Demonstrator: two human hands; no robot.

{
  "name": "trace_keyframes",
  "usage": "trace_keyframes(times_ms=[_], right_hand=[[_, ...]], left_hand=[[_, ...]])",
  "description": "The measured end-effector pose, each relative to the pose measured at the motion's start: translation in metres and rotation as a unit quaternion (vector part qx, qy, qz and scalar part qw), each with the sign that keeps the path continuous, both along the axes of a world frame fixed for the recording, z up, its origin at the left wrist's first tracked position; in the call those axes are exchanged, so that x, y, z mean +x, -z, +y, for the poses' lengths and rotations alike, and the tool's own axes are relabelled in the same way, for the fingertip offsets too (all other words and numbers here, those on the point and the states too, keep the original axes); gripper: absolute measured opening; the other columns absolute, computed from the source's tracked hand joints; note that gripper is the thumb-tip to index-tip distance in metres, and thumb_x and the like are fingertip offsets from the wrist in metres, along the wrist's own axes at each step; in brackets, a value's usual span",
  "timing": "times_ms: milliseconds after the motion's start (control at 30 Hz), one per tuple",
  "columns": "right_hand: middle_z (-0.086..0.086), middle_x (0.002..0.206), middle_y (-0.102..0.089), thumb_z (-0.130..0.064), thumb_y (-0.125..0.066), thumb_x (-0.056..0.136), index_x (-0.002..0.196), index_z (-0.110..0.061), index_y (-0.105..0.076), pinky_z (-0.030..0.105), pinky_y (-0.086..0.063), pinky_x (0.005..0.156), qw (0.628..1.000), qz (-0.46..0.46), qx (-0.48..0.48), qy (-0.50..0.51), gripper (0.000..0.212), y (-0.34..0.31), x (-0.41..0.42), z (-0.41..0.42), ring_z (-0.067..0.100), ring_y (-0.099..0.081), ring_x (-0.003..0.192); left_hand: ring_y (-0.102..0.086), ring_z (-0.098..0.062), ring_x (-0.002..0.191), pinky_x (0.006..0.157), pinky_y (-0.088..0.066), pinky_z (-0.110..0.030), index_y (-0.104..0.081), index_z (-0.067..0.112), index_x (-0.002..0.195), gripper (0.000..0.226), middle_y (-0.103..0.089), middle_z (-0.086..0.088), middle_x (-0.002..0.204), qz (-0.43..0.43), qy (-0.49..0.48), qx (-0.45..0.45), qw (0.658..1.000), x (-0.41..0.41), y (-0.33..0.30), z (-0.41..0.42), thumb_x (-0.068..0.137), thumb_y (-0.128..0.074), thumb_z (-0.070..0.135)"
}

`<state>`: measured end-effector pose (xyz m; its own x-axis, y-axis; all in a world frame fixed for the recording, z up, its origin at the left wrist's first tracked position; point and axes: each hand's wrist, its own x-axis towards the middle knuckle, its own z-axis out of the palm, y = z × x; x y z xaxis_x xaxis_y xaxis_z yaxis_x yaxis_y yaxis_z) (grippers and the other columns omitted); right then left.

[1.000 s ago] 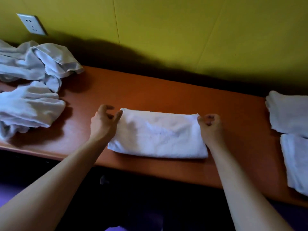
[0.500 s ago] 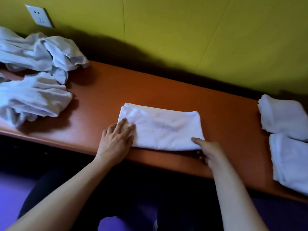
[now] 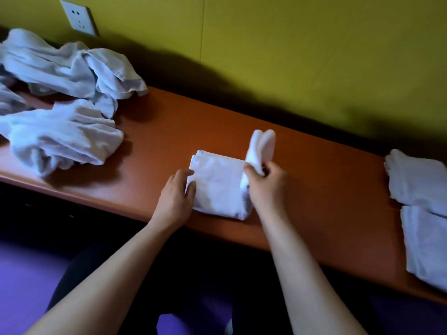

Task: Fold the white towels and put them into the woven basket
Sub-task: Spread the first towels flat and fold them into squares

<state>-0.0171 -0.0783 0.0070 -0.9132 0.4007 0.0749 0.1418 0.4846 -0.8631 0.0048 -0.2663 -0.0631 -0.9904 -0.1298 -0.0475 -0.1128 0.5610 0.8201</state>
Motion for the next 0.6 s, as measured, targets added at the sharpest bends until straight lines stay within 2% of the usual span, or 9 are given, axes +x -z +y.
trace_keyframes(times_ms=[67, 167, 233, 300, 367, 433, 467, 533, 600], right_hand=[[0.0, 0.061, -0.059, -0.021, -0.072, 0.082, 0.067, -0.015, -0.054, 0.031, -0.039, 0.055, 0.998, -0.016, -0.005, -0.059, 0.024, 0.008, 0.003, -0.031, 0.024, -0.053, 0.058], [0.004, 0.083, -0.071, -0.026, -0.068, 0.082, 0.087, -0.014, -0.066, 0.032, -0.046, 0.07, 0.978, -0.086, 0.084, -0.173, 0.013, 0.028, 0.014, -0.063, 0.027, -0.063, 0.078], [0.006, 0.094, -0.07, -0.037, -0.064, 0.083, 0.103, -0.018, -0.066, 0.035, -0.05, 0.078, 0.95, -0.139, 0.151, -0.237, 0.028, 0.04, 0.02, -0.071, 0.03, -0.064, 0.092], [0.007, 0.099, -0.064, -0.046, -0.059, 0.08, 0.114, -0.026, -0.059, 0.038, -0.051, 0.085, 0.922, -0.186, 0.184, -0.286, 0.04, 0.044, 0.021, -0.073, 0.031, -0.062, 0.096], [0.002, 0.103, -0.062, -0.048, -0.06, 0.074, 0.122, -0.031, -0.053, 0.04, -0.053, 0.089, 0.914, -0.21, 0.136, -0.32, 0.051, 0.037, 0.019, -0.07, 0.025, -0.063, 0.098], [-0.002, 0.107, -0.064, -0.034, -0.068, 0.079, 0.133, -0.025, -0.055, 0.036, -0.054, 0.092, 0.935, -0.186, 0.032, -0.3, 0.056, 0.029, 0.016, -0.058, 0.015, -0.066, 0.095], [-0.001, 0.104, -0.065, -0.023, -0.069, 0.081, 0.131, -0.019, -0.059, 0.035, -0.054, 0.091, 0.955, -0.152, 0.007, -0.253, 0.051, 0.026, 0.014, -0.049, 0.015, -0.065, 0.091], [0.002, 0.097, -0.066, -0.016, -0.066, 0.081, 0.118, -0.016, -0.065, 0.034, -0.052, 0.085, 0.988, -0.077, 0.059, -0.12, 0.037, 0.027, 0.01, -0.026, 0.021, -0.064, 0.088], [0.006, 0.105, -0.066, -0.027, -0.067, 0.084, 0.118, -0.018, -0.059, 0.035, -0.049, 0.085, 0.986, -0.1, 0.124, -0.038, 0.037, 0.033, 0.01, -0.007, 0.029, -0.062, 0.099]], left_hand=[[-0.058, -0.022, 0.115, 0.087, -0.039, -0.03, -0.056, 0.017, 0.126, 0.027, -0.063, -0.001, 0.119, -0.035, -0.028, 0.054, 0.998, -0.002, -0.006, -0.005, 0.105, -0.043, 0.027], [-0.059, -0.023, 0.111, 0.088, -0.042, -0.034, -0.061, 0.018, 0.117, 0.041, -0.066, -0.001, 0.112, -0.048, -0.051, 0.118, 0.991, -0.002, -0.008, -0.009, 0.103, -0.033, 0.045], [-0.061, -0.024, 0.108, 0.094, -0.046, -0.04, -0.063, 0.019, 0.113, 0.046, -0.068, -0.002, 0.11, -0.048, -0.041, 0.121, 0.991, -0.003, -0.006, -0.012, 0.102, -0.03, 0.047], [-0.062, -0.023, 0.104, 0.09, -0.046, -0.039, -0.064, 0.019, 0.109, 0.04, -0.069, 0.0, 0.105, -0.055, -0.026, 0.111, 0.992, -0.004, -0.006, -0.015, 0.104, -0.033, 0.044], [-0.062, -0.018, 0.107, 0.09, -0.045, -0.033, -0.064, 0.02, 0.118, 0.028, -0.068, 0.004, 0.109, -0.073, -0.009, 0.097, 0.993, -0.006, -0.007, -0.014, 0.102, -0.045, 0.033], [-0.062, -0.022, 0.11, 0.095, -0.047, -0.035, -0.062, 0.018, 0.129, 0.037, -0.067, -0.002, 0.116, -0.059, 0.003, 0.058, 0.997, -0.008, -0.006, -0.011, 0.095, -0.056, 0.029], [-0.062, -0.028, 0.107, 0.095, -0.047, -0.038, -0.062, 0.014, 0.13, 0.039, -0.066, -0.01, 0.115, -0.048, 0.0, 0.018, 0.999, -0.009, -0.004, -0.01, 0.093, -0.059, 0.027], [-0.061, -0.04, 0.099, 0.088, -0.047, -0.043, -0.065, 0.007, 0.122, 0.033, -0.064, -0.021, 0.106, -0.006, -0.018, -0.068, 0.998, -0.008, 0.001, -0.007, 0.092, -0.063, 0.017], [-0.061, -0.045, 0.091, 0.077, -0.046, -0.045, -0.065, 0.004, 0.115, 0.024, -0.063, -0.023, 0.1, 0.021, -0.032, -0.125, 0.991, -0.006, 0.002, -0.005, 0.093, -0.062, 0.015]])
